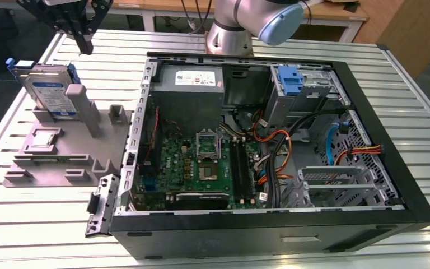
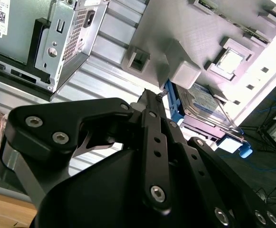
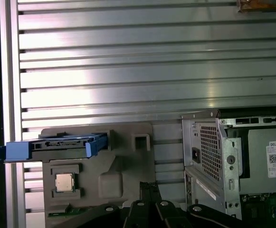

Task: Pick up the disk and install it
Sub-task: 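Reach for the disk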

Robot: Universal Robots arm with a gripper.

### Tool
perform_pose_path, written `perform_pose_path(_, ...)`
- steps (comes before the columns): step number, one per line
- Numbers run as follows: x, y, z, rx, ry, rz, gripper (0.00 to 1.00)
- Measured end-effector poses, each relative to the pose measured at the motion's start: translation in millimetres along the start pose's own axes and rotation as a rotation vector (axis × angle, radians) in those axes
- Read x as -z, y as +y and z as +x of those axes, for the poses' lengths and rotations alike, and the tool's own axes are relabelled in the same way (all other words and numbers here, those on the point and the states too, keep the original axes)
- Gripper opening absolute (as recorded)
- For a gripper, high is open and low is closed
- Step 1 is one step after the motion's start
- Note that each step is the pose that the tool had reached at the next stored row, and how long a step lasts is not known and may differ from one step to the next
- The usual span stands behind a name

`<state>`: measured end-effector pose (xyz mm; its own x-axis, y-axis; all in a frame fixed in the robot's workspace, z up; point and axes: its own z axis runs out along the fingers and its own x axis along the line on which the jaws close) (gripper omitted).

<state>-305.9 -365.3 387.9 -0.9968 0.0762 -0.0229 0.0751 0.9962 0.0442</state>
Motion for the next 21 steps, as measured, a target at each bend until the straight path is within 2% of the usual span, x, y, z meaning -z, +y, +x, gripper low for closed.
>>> perform_pose_path(9, 0.0, -0.1, 1.6, 0.0, 0.0001, 0.0001, 0.1)
perform_pose_path(21, -1.4, -1.2, 17.0, 0.0, 0.0, 0.0, 0.1)
